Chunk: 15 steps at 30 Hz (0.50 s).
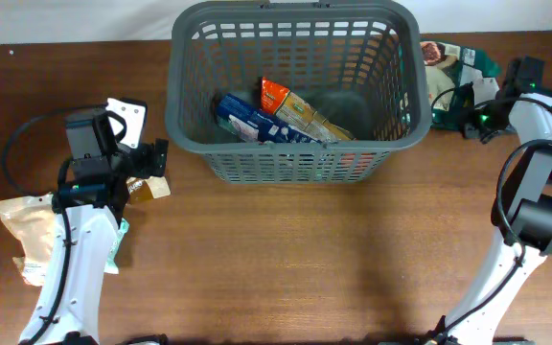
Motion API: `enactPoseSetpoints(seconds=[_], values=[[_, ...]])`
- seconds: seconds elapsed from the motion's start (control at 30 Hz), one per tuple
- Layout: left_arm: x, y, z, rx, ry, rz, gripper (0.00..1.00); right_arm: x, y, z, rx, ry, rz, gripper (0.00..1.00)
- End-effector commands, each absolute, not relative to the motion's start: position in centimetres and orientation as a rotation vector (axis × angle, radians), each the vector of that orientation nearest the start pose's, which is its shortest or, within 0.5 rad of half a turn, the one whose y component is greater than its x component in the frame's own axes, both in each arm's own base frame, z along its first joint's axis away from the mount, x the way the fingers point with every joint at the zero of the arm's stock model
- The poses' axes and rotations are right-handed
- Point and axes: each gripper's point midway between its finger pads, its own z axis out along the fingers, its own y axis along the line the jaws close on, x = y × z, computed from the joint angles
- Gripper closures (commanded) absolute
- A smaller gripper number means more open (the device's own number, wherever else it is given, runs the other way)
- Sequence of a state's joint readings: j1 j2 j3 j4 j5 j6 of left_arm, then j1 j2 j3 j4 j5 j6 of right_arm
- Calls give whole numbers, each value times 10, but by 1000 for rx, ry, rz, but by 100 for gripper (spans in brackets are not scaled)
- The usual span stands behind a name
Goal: Pack container
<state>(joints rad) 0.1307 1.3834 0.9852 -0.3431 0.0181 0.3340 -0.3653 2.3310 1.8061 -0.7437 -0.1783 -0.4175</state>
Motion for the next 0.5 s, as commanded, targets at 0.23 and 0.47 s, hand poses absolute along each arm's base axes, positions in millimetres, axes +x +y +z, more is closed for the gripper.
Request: enactPoseSetpoints(seconds=[0.23, 0.47], values=[[397, 50, 161, 258, 2324, 214, 1, 452, -136, -28, -74, 2961, 204, 97], [398, 50, 161, 258, 2323, 215, 1, 473, -140, 49, -34, 2806, 139, 96]])
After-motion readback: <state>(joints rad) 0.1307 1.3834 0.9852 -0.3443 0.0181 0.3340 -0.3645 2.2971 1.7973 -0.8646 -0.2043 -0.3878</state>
